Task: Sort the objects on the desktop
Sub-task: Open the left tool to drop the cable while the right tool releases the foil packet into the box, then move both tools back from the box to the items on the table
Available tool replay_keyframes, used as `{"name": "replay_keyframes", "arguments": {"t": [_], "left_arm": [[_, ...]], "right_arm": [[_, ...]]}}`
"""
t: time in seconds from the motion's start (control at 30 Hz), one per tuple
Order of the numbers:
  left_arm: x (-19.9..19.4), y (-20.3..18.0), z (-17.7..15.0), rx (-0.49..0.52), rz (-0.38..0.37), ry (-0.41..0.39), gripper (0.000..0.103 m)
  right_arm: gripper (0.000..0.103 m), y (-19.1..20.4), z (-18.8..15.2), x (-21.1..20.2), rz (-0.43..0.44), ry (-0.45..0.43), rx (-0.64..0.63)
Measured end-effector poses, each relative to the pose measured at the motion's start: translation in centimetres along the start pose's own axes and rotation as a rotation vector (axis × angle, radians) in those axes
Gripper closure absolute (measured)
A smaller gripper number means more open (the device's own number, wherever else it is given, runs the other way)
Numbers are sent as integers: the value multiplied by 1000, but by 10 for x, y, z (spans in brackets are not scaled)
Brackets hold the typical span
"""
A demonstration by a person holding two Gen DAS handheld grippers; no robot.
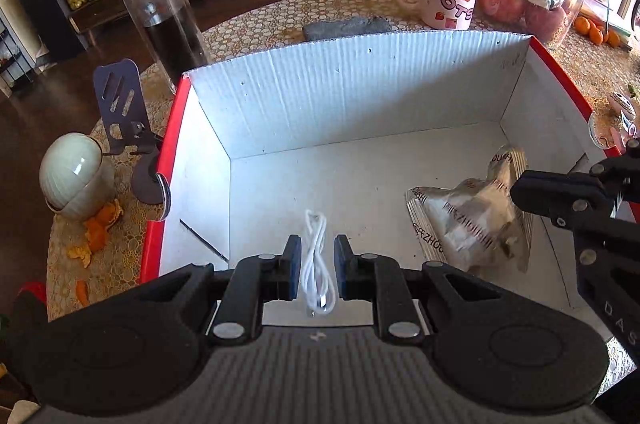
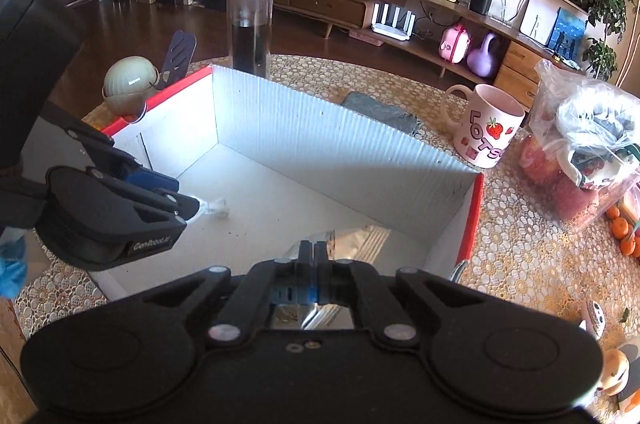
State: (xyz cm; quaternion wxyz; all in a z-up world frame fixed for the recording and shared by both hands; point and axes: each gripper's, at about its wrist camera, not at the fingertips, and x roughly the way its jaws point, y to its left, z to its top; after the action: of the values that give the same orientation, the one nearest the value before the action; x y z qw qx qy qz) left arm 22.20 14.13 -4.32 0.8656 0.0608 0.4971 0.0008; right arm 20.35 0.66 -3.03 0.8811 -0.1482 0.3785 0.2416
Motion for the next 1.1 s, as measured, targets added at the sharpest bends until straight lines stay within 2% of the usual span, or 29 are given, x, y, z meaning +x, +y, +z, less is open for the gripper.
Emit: {"name": "replay_keyframes", "arguments": {"t": [0.13,0.2,0.27,0.33,0.4,0.43,0.47,0.53,0.57,0.6,0.7,0.77,1.1], "left_arm": [[6,-5,0,-10,1,41,86],[7,-7,-2,-16,7,48,86],[7,-9,-4,-30,14,51,86],[6,-10,-6,-51,27,52,86],[4,-11,-8,-62,18,46,82],[3,-12,-8,-65,21,42,80],[1,-13,-9,-66,28,35,75],[-3,-14,-11,-67,33,23,60],[-5,-15,-11,-72,33,15,37],[-8,-15,-12,-76,33,3,26],[-16,-19,-14,-66,45,-25,26],[-20,-21,-15,-73,40,-30,26],[-38,-35,-23,-84,21,-42,26]], "right_arm": [[103,2,-3,-1,15,9,-8],[98,2,-3,-2,30,20,-17],[87,1,-5,-4,40,23,-17],[86,0,-6,-6,45,27,-16],[76,-2,-7,-8,47,31,-7],[67,-4,-9,-10,51,32,1],[64,-6,-10,-13,55,29,10],[58,-8,-13,-17,63,23,18],[56,-8,-13,-20,61,22,19],[55,-9,-14,-23,60,17,19],[50,-12,-17,-33,52,-1,21],[37,-14,-18,-39,57,-14,24],[18,-31,-32,-75,55,-78,60]]}}
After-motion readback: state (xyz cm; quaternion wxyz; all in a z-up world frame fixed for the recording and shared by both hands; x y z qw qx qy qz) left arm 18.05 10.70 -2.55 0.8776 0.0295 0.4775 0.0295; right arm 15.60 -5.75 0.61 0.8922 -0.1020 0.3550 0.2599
